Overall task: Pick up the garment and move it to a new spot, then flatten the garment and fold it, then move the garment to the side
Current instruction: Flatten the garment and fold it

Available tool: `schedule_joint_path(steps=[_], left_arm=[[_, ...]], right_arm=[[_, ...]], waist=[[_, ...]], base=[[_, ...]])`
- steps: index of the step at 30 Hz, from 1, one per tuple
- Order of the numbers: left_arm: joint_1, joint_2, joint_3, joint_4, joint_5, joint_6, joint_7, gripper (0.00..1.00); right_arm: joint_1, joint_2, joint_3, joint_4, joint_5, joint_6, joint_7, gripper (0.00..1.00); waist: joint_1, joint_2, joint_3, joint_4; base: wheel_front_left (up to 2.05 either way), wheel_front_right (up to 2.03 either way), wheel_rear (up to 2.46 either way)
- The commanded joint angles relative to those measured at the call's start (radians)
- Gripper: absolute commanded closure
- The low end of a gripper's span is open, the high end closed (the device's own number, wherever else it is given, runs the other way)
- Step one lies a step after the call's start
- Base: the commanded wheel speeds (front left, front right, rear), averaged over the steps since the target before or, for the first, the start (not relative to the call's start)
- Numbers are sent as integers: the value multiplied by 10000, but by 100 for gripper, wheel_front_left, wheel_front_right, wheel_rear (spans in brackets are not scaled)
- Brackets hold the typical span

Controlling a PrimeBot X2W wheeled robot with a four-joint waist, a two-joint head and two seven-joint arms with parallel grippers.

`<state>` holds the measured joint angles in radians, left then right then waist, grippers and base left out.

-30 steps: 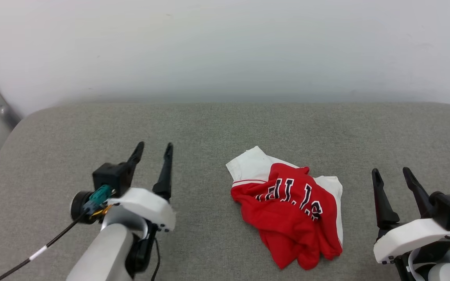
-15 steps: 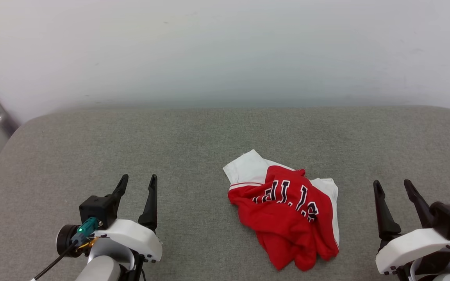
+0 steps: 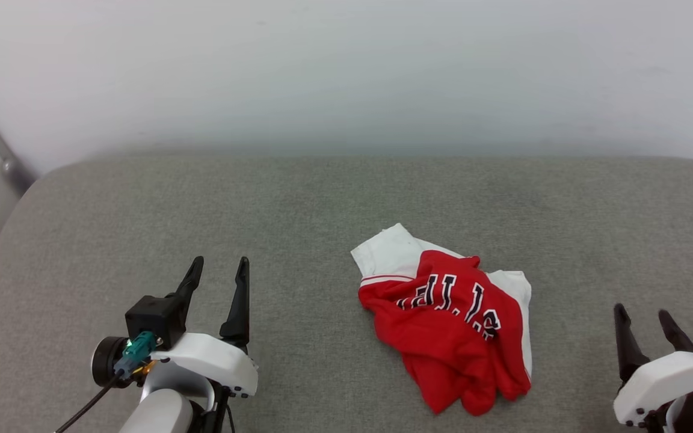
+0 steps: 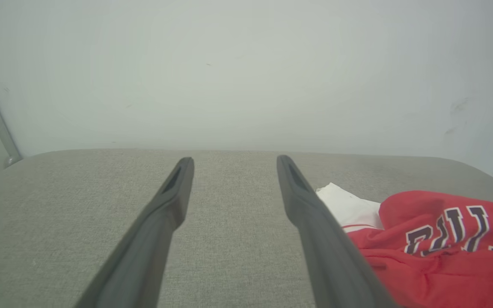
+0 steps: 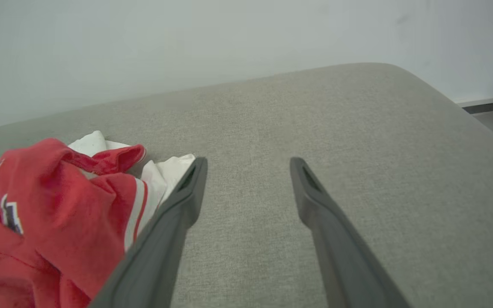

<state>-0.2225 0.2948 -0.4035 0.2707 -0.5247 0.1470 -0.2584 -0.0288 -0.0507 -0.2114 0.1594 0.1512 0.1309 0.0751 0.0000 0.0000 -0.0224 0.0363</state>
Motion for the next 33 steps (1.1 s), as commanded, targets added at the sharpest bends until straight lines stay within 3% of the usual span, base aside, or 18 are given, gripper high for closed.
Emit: schedule_joint_path(steps=[1,4,11,19,25,28,33], left_arm=[[131,-58,3,-124,110,11,-39,0],[10,-145,45,-356,184,-35,-57,0],[-334,-472,404,-806,358,-260,-75,0],[-592,-836,720,-904,819,-601,-78,0],[-718,-1115,977,-794,1137,-878,-69,0],[-710,-1238,1116,-715,1283,-1018,-70,0],[-479,-1358,1354,-516,1458,-1147,-70,0]], right_arm=[[-300,8,-293,344,-22,-3,524,0],[-832,9,-552,811,-3,-2,1846,0],[-2161,-624,78,1418,618,-2,5177,0],[-3008,-973,1231,1789,1108,-3,6673,0],[-2996,-996,1928,2822,1506,-2,7310,0],[-2967,-972,2256,3205,1803,11,7531,100],[-3298,-1455,2508,2840,1939,-2,6792,100]], waist=[[0,0,180,182],[0,0,581,382],[0,0,1532,808],[0,0,2174,1138],[0,0,2439,1243],[0,0,2457,1231],[0,0,2171,1066]], base=[[0,0,0],[0,0,0],[0,0,0],[0,0,0],[0,0,0],[0,0,0],[0,0,0]])
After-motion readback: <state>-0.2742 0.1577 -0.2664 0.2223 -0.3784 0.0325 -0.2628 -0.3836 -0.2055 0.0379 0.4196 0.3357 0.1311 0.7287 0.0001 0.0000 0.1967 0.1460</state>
